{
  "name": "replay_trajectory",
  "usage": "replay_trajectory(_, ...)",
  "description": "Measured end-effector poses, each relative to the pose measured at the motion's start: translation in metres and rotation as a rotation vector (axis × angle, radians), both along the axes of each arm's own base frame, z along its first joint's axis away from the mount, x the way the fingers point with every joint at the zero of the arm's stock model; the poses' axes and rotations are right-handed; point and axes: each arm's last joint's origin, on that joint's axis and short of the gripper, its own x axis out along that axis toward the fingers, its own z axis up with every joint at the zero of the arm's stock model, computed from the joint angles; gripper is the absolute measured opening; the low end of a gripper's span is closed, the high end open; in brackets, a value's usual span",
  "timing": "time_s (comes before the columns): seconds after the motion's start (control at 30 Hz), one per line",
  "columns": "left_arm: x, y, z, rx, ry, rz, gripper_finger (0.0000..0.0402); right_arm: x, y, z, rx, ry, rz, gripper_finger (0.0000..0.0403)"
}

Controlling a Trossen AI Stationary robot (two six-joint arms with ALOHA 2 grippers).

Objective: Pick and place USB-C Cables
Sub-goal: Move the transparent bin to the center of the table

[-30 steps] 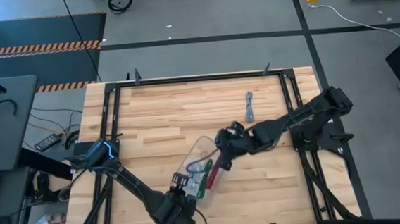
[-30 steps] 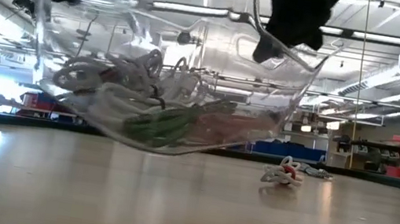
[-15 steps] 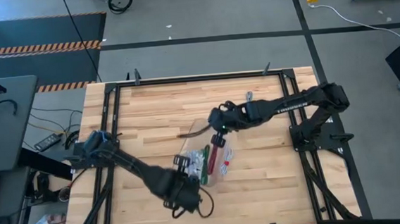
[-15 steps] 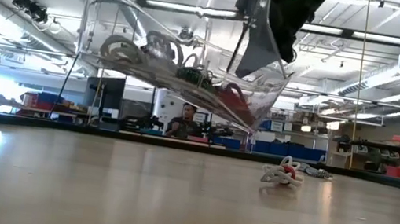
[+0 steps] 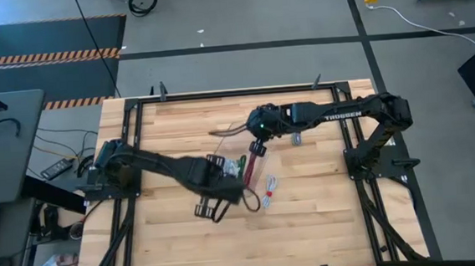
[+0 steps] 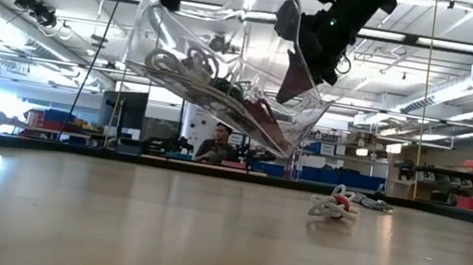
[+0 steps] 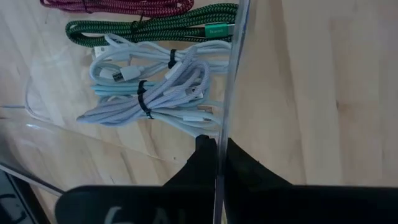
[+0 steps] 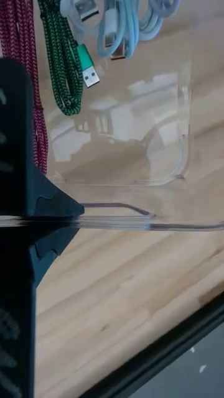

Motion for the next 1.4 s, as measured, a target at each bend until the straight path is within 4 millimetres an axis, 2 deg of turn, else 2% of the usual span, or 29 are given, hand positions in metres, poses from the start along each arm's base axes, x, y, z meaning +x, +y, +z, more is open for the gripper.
replay_trajectory(0.13,0.006,0.02,0.0,-0.026,0.001,0.015,0.0007,-0.002,-0.013,-0.001,-0.003,0.012,-0.009,0.0001)
replay_trajectory(0.3,0.011,0.037,-0.005,-0.057,0.004,0.023,0.0007,-0.005,-0.019,-0.002,-0.012,0.037,-0.004,0.0001)
replay_trajectory(0.43,0.011,0.046,-0.035,-0.064,0.016,0.016,0.0007,-0.009,-0.019,-0.005,-0.009,0.092,0.005,0.0001)
replay_trajectory(0.6,-0.008,0.053,-0.078,-0.032,0.006,0.028,0.0007,-0.012,-0.018,-0.008,-0.003,0.128,0.01,0.0001)
replay_trajectory(0.67,-0.018,0.055,-0.089,-0.033,-0.028,0.037,0.0007,-0.011,-0.018,-0.008,0.001,0.126,0.029,0.0001)
replay_trajectory(0.8,-0.038,0.056,-0.097,-0.072,-0.11,0.039,0.0007,-0.008,-0.018,-0.015,0.014,0.068,0.075,0.0001)
replay_trajectory(0.97,-0.055,0.058,-0.095,-0.111,-0.165,0.034,0.0007,-0.009,-0.024,-0.036,0.061,-0.014,0.054,0.0)
replay_trajectory(1.23,-0.058,0.058,-0.112,-0.194,-0.216,0.018,0.0007,-0.017,-0.02,-0.065,0.123,-0.087,0.018,0.0)
replay_trajectory(1.4,-0.056,0.057,-0.114,-0.211,-0.244,0.012,0.0011,-0.019,-0.019,-0.07,0.128,-0.093,0.007,0.0)
